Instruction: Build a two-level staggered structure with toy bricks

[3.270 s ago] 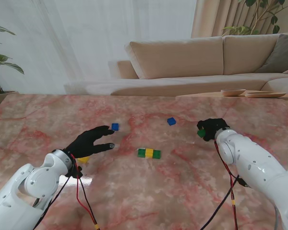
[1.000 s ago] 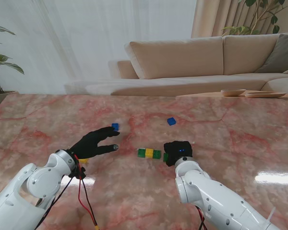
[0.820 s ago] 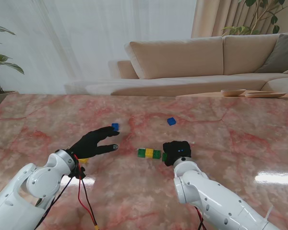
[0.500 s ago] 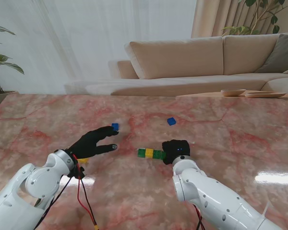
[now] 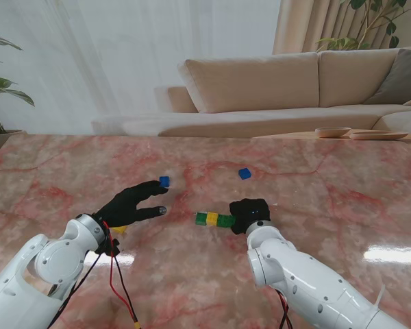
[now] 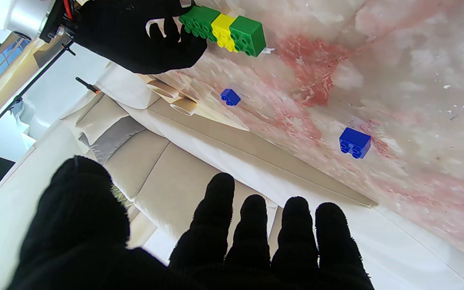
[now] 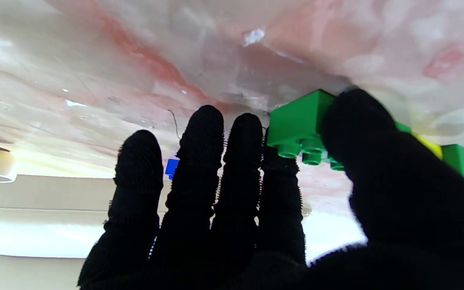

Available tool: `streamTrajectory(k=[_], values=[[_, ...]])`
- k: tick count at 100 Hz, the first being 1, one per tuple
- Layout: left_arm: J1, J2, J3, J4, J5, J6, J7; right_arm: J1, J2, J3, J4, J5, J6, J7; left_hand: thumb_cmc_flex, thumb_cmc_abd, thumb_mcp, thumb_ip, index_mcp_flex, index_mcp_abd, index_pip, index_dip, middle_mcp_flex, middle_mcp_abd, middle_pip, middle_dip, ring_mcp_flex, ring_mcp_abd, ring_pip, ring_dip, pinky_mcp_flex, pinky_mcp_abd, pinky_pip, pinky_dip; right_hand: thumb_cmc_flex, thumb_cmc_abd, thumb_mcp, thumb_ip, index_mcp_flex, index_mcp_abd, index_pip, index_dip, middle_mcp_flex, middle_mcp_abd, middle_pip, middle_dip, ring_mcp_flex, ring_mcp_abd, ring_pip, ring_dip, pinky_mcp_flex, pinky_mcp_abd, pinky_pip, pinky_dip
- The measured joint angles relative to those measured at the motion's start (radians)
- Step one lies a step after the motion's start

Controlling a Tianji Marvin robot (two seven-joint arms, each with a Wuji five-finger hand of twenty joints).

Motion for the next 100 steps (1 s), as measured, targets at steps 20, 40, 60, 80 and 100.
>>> streamTrajectory(k=[20, 40, 60, 80, 100], values=[[0.001, 0.000, -0.001, -0.002, 0.001, 0.001, -0.001, 0.000, 0.002, 0.007, -0.003, -0.001, -0.015, 0.014, 0.000, 0.000, 0.000, 0.000, 0.000, 0.000, 0.000, 0.000, 0.000, 0.000, 0.000, 0.000, 0.000, 0.000, 0.000, 0.000, 0.000, 0.000, 0.000, 0.000, -0.012, 0.020, -0.027, 0.075, -0.011, 0.012, -0.038, 0.045, -0.059, 0.003, -0.002, -0.039, -0.051, 0.000, -0.034, 0.000, -0.025, -0.001, -0.021, 0.000], [0.003, 0.001, -0.002, -0.005, 0.001, 0.003, -0.004, -0.002, 0.007, 0.011, -0.012, -0.003, -0.020, 0.028, 0.000, 0.000, 0.000, 0.000, 0.000, 0.000, 0.000, 0.000, 0.000, 0.000, 0.000, 0.000, 0.000, 0.000, 0.000, 0.000, 0.000, 0.000, 0.000, 0.000, -0.010, 0.034, -0.052, 0.076, -0.024, 0.014, -0.052, 0.048, -0.069, 0.003, -0.005, -0.041, -0.060, 0.000, -0.037, 0.000, -0.029, -0.003, -0.025, 0.000], [0.003, 0.001, -0.002, -0.005, 0.002, 0.002, -0.003, 0.001, 0.007, 0.003, -0.012, -0.002, -0.014, 0.027, 0.000, 0.000, 0.000, 0.000, 0.000, 0.000, 0.000, 0.000, 0.000, 0.000, 0.000, 0.000, 0.000, 0.000, 0.000, 0.000, 0.000, 0.000, 0.000, 0.000, -0.010, 0.038, -0.056, 0.098, -0.029, 0.028, -0.054, 0.073, -0.069, 0.003, -0.005, -0.041, -0.060, 0.000, -0.037, 0.000, -0.029, -0.003, -0.025, 0.000], [0.005, 0.001, -0.005, -0.006, 0.004, 0.002, -0.002, 0.000, 0.007, 0.000, -0.014, 0.002, -0.006, 0.026, 0.000, 0.000, 0.000, 0.000, 0.000, 0.000, 0.000, 0.000, 0.000, 0.000, 0.000, 0.000, 0.000, 0.000, 0.000, 0.000, 0.000, 0.000, 0.000, 0.000, -0.010, 0.038, -0.056, 0.098, -0.030, 0.028, -0.056, 0.073, -0.067, 0.003, -0.005, -0.041, -0.060, 0.000, -0.037, 0.000, -0.029, -0.003, -0.025, 0.000], [0.006, 0.001, -0.005, -0.006, 0.004, 0.002, -0.002, -0.001, 0.007, -0.001, -0.016, 0.001, -0.002, 0.026, 0.000, 0.000, 0.000, 0.000, 0.000, 0.000, 0.000, 0.000, 0.000, 0.000, 0.000, 0.000, 0.000, 0.000, 0.000, 0.000, 0.000, 0.000, 0.000, -0.001, -0.010, 0.039, -0.066, 0.098, -0.030, 0.029, -0.066, 0.078, -0.067, 0.004, -0.005, -0.041, -0.060, 0.000, -0.037, 0.000, -0.029, -0.003, -0.025, 0.000]])
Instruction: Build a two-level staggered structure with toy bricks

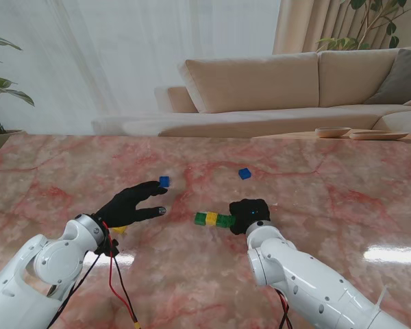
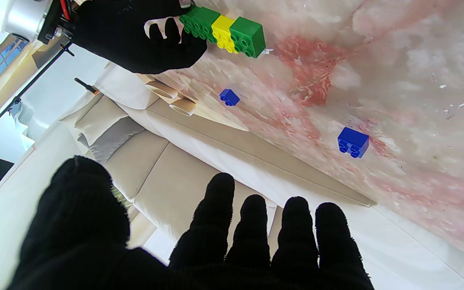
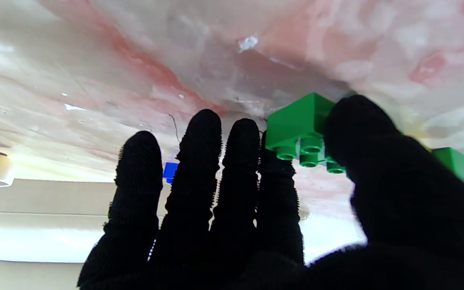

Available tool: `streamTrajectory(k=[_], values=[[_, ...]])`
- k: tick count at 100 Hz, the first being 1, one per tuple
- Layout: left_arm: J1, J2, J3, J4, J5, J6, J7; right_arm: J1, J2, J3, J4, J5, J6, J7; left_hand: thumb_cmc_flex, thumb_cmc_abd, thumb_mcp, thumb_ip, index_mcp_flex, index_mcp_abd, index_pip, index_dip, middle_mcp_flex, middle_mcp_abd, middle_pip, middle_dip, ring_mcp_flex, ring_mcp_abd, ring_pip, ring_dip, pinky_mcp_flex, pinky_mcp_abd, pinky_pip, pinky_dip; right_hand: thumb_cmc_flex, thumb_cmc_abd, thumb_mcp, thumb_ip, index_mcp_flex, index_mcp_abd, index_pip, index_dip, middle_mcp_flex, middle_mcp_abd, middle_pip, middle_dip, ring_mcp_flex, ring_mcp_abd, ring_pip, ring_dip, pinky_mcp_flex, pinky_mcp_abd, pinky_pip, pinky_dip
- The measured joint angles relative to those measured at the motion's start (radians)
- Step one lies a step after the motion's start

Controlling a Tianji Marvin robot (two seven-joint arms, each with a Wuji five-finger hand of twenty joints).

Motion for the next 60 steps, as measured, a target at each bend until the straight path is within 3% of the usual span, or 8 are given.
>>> streamTrajectory(k=[60], values=[[0.000, 0.000, 0.000, -0.001, -0.001, 0.000, 0.000, -0.006, 0.000, 0.000, -0.009, -0.001, 0.004, 0.002, 0.000, 0.000, 0.000, 0.000, 0.000, 0.000, 0.000, 0.000, 0.000, 0.000, 0.000, 0.000, 0.000, 0.000, 0.000, 0.000, 0.000, 0.000, -0.002, -0.010, 0.000, 0.001, -0.026, 0.010, 0.000, 0.010, -0.021, 0.004, 0.000, 0.001, 0.000, 0.000, 0.000, 0.000, 0.000, 0.000, 0.001, 0.000, 0.000, 0.000]])
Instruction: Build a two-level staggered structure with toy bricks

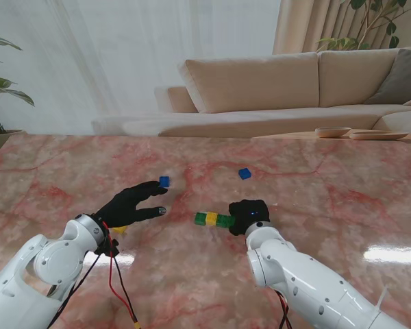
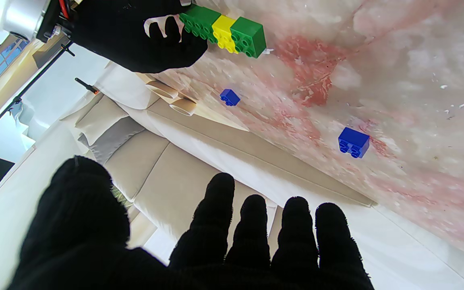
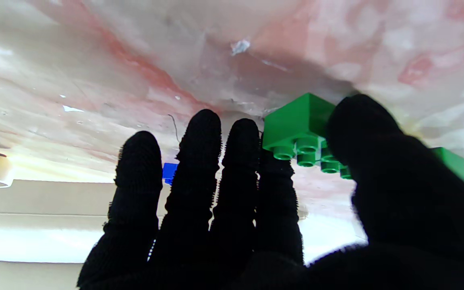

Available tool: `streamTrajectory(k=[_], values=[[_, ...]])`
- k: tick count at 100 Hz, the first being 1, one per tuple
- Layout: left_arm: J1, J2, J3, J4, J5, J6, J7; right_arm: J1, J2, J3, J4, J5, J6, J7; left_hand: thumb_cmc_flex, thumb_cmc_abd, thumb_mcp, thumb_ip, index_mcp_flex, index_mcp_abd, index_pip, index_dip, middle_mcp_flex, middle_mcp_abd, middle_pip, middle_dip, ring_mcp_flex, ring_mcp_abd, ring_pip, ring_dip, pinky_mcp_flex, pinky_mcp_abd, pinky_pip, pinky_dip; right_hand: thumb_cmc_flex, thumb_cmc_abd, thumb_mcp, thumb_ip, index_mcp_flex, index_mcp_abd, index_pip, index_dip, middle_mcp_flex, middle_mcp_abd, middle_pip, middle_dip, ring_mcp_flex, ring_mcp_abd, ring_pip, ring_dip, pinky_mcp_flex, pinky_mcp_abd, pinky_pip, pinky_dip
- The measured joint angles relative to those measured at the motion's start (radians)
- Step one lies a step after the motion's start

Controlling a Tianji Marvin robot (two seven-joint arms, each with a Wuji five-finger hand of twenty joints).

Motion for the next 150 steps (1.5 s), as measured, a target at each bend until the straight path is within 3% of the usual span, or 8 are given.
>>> streamTrajectory(k=[29, 39, 50, 56, 72, 106, 130, 150], values=[[-0.001, 0.000, 0.001, 0.000, 0.000, 0.000, -0.001, -0.006, 0.000, 0.003, -0.006, -0.002, 0.001, 0.000, 0.000, 0.000, 0.000, 0.000, 0.000, 0.000, 0.000, 0.000, 0.000, 0.000, 0.000, 0.000, 0.000, 0.000, 0.000, 0.000, 0.000, 0.000, 0.000, 0.000, 0.000, 0.003, 0.000, 0.000, -0.002, 0.001, -0.010, 0.000, -0.003, 0.000, 0.000, 0.000, 0.000, 0.000, -0.008, 0.000, -0.001, 0.000, 0.000, 0.000], [-0.001, 0.000, 0.001, 0.000, 0.000, 0.000, -0.001, -0.008, 0.000, 0.005, -0.007, -0.004, 0.001, 0.002, 0.000, 0.000, 0.000, 0.000, 0.000, 0.000, 0.000, 0.000, 0.000, 0.000, 0.000, 0.000, 0.000, 0.000, 0.000, 0.000, 0.000, 0.000, -0.001, 0.000, -0.022, 0.020, -0.039, 0.000, -0.015, 0.010, -0.011, 0.003, -0.050, 0.001, -0.034, -0.030, -0.038, 0.000, -0.055, -0.010, -0.025, -0.006, -0.024, 0.000], [-0.001, 0.000, 0.001, 0.000, 0.000, -0.002, -0.001, -0.020, 0.000, 0.019, -0.012, -0.014, -0.009, 0.007, 0.000, 0.000, 0.000, 0.000, 0.000, 0.000, 0.000, 0.000, 0.000, 0.000, 0.000, 0.000, 0.000, 0.000, 0.000, 0.000, 0.000, 0.000, -0.012, -0.001, -0.041, 0.039, -0.120, 0.000, -0.079, 0.040, -0.162, -0.061, -0.142, 0.017, -0.102, -0.100, -0.118, 0.002, -0.144, -0.069, -0.077, -0.009, -0.080, 0.000], [-0.001, 0.000, 0.001, 0.000, 0.000, -0.002, 0.000, -0.030, 0.001, 0.032, -0.018, -0.025, -0.018, 0.012, 0.000, 0.000, 0.000, 0.000, 0.000, 0.000, 0.000, 0.000, 0.000, 0.000, 0.000, 0.000, 0.000, 0.000, 0.000, 0.000, 0.000, 0.000, -0.013, -0.001, -0.055, 0.042, -0.146, 0.021, -0.107, 0.063, -0.217, -0.100, -0.189, 0.032, -0.138, -0.137, -0.157, 0.008, -0.197, -0.096, -0.105, -0.010, -0.118, 0.000], [-0.001, 0.000, 0.000, 0.000, -0.002, -0.003, -0.001, -0.081, 0.007, 0.098, -0.072, -0.058, -0.051, 0.028, 0.000, 0.000, 0.000, 0.000, 0.000, 0.000, 0.000, 0.000, 0.000, 0.000, 0.000, 0.000, 0.000, 0.000, 0.000, 0.000, 0.000, 0.000, -0.013, -0.001, -0.105, 0.059, -0.189, 0.033, -0.154, 0.111, -0.297, -0.137, -0.282, 0.061, -0.201, -0.212, -0.257, 0.026, -0.350, -0.178, -0.174, -0.009, -0.236, 0.000], [-0.006, 0.001, 0.006, 0.001, -0.004, -0.008, -0.006, -0.201, 0.010, 0.296, -0.222, -0.196, -0.206, 0.032, 0.000, 0.000, 0.000, 0.000, 0.000, 0.000, 0.000, 0.000, 0.000, 0.000, 0.000, 0.000, 0.000, 0.000, 0.000, 0.000, 0.000, 0.000, -0.017, -0.001, -0.117, 0.093, -0.187, 0.051, -0.166, 0.113, -0.342, -0.155, -0.307, 0.065, -0.224, -0.245, -0.294, 0.026, -0.392, -0.199, -0.215, 0.002, -0.376, -0.019], [-0.013, 0.001, 0.018, 0.001, -0.001, -0.006, 0.001, -0.141, 0.025, 0.343, -0.207, -0.211, -0.312, 0.079, 0.000, 0.000, 0.000, 0.000, 0.000, 0.000, 0.000, 0.000, 0.000, 0.000, 0.000, 0.000, 0.000, 0.000, 0.000, 0.000, 0.000, 0.000, -0.022, -0.001, -0.117, 0.097, -0.154, 0.051, -0.191, 0.126, -0.392, -0.190, -0.321, 0.077, -0.329, -0.328, -0.294, 0.040, -0.554, -0.279, -0.225, 0.015, -0.553, -0.072], [-0.016, 0.001, 0.023, 0.000, 0.000, 0.001, -0.001, -0.014, 0.031, 0.313, -0.084, -0.175, -0.379, 0.080, 0.000, 0.000, 0.000, 0.000, 0.000, 0.000, 0.000, 0.000, 0.000, 0.000, 0.000, 0.000, 0.000, 0.000, 0.000, 0.000, 0.000, 0.000, -0.022, -0.001, -0.116, 0.102, -0.065, 0.052, -0.219, 0.138, -0.465, -0.252, -0.344, 0.088, -0.398, -0.425, -0.309, 0.040, -0.679, -0.371, -0.227, 0.015, -0.654, -0.135]])
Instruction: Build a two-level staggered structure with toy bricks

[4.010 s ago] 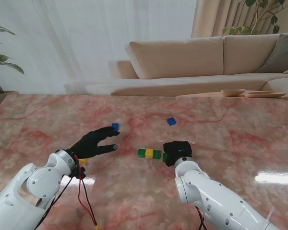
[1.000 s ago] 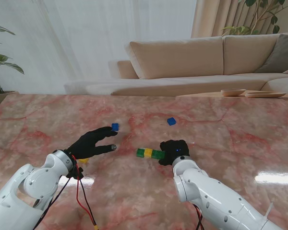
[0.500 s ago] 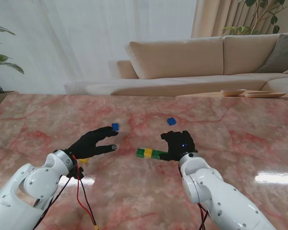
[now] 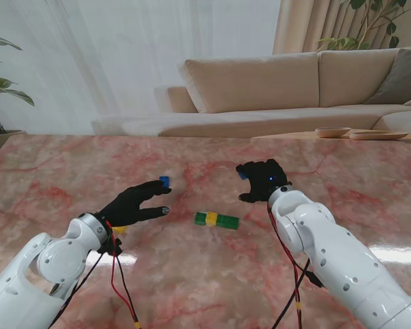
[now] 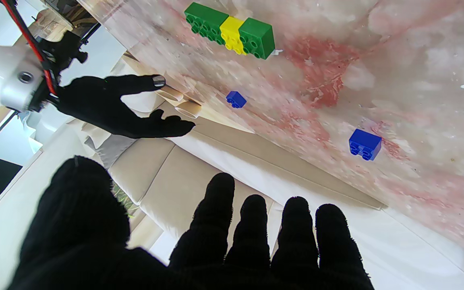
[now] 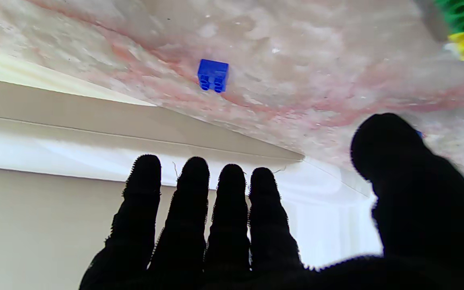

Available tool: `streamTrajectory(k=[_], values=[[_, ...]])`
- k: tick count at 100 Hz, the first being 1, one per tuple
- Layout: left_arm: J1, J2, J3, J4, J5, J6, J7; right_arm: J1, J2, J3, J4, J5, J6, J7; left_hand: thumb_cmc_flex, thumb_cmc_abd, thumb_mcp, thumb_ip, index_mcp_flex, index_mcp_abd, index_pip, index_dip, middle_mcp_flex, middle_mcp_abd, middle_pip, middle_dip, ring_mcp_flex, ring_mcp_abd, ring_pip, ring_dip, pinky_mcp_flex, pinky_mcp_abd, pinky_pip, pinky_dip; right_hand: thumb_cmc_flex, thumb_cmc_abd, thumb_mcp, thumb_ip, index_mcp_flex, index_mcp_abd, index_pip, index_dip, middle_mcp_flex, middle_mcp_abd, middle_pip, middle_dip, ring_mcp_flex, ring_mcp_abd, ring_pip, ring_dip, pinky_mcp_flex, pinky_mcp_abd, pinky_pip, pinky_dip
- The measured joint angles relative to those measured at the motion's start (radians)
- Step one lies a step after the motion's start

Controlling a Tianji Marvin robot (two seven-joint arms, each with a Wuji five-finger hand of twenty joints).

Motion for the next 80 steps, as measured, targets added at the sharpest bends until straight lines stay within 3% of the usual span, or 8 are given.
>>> streamTrajectory(k=[19, 30, 56, 80], values=[[-0.001, 0.000, 0.002, -0.003, 0.002, 0.005, -0.007, 0.141, 0.005, -0.096, 0.163, 0.090, -0.030, -0.001, 0.000, 0.000, 0.000, 0.000, 0.000, 0.000, 0.000, 0.000, 0.000, 0.000, 0.000, 0.000, 0.000, 0.000, 0.000, 0.000, 0.000, 0.000, 0.000, 0.000, 0.000, -0.041, 0.220, 0.001, -0.050, 0.001, -0.047, -0.040, -0.040, 0.001, -0.025, -0.072, -0.029, 0.000, -0.059, -0.060, -0.005, -0.012, -0.038, -0.053], [-0.001, 0.001, 0.002, -0.006, 0.004, 0.010, -0.012, 0.223, 0.004, -0.173, 0.265, 0.144, -0.045, -0.019, 0.000, 0.000, 0.000, 0.000, 0.000, 0.000, 0.000, 0.000, 0.000, 0.000, 0.000, 0.000, 0.000, 0.000, 0.000, 0.000, 0.000, 0.000, 0.000, 0.000, 0.000, -0.064, 0.294, 0.021, -0.064, 0.001, -0.072, -0.053, -0.075, 0.001, -0.034, -0.097, -0.049, 0.000, -0.070, -0.080, -0.008, -0.014, -0.050, -0.066], [0.003, 0.002, -0.003, -0.013, 0.008, 0.017, -0.022, 0.405, -0.022, -0.384, 0.498, 0.302, -0.072, -0.083, 0.000, 0.000, 0.000, 0.000, 0.000, 0.000, 0.000, 0.000, 0.000, 0.000, 0.000, 0.000, 0.000, 0.000, 0.000, 0.000, 0.000, 0.000, 0.000, 0.000, 0.000, -0.065, 0.305, 0.021, -0.115, 0.001, -0.118, -0.063, -0.140, 0.001, -0.051, -0.132, -0.083, -0.008, -0.085, -0.098, -0.018, -0.019, -0.051, -0.077], [0.005, 0.003, -0.011, -0.014, 0.009, 0.023, -0.029, 0.536, -0.076, -0.568, 0.681, 0.411, -0.089, -0.129, 0.000, 0.000, 0.000, 0.000, 0.000, 0.000, 0.000, 0.000, 0.000, 0.000, 0.000, 0.000, 0.000, 0.000, 0.000, 0.000, 0.000, 0.000, 0.000, 0.000, 0.000, -0.062, 0.302, 0.021, -0.138, 0.000, -0.144, -0.063, -0.173, -0.006, -0.081, -0.156, -0.173, -0.036, -0.108, -0.111, -0.053, -0.024, -0.063, -0.077]])
